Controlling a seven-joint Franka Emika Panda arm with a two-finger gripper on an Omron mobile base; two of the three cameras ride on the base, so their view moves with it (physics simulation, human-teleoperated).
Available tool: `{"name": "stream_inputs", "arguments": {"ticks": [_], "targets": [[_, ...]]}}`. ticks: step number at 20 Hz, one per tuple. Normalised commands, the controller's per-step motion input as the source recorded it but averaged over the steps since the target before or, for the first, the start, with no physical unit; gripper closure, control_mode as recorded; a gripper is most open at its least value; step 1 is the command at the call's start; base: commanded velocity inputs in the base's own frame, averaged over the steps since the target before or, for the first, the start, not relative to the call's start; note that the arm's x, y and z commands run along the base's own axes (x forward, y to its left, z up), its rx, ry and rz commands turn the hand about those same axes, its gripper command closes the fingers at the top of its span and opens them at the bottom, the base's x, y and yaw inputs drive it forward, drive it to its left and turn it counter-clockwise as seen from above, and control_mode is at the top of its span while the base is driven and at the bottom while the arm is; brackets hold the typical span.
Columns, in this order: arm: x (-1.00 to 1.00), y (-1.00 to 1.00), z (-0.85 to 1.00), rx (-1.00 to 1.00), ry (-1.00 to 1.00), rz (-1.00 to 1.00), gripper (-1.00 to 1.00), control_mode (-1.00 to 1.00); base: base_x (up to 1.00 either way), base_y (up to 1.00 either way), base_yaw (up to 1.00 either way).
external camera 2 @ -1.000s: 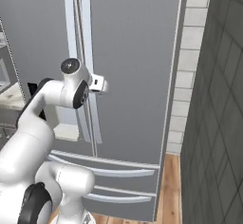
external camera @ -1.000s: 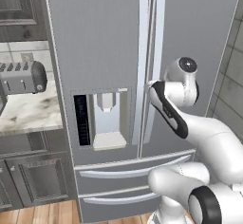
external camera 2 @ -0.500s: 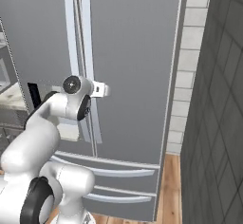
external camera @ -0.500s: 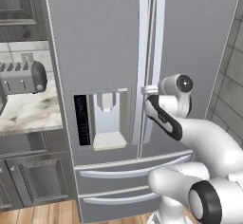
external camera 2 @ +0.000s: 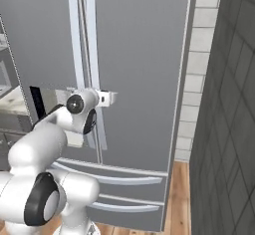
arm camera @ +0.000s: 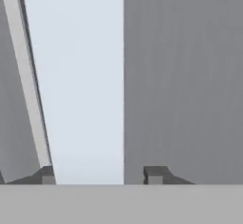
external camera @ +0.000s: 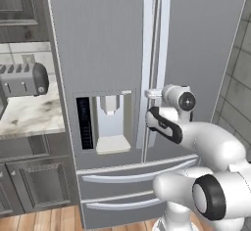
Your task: Take the cake and donut from the fridge and place them on the empty tray on the dining counter.
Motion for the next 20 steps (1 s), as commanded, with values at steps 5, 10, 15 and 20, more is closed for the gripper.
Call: {"name": "stream_inputs", "arguments": {"ticks": [5, 10, 15, 20], "targets": [[-0.39, -0.71, 0.0, 0.0, -0.2, -0.17, 1.0, -1.0, 0.0, 0.0, 0.0], [-0.93, -0.95, 0.07, 0.0, -0.19, -0.19, 1.0, -1.0, 0.0, 0.0, 0.0], [-1.0, -1.0, 0.11, 0.0, -0.17, -0.17, 1.0, -1.0, 0.0, 0.0, 0.0], [-0.99, -1.0, 0.0, 0.01, -0.13, -0.14, 1.0, -1.0, 0.0, 0.0, 0.0]]}}
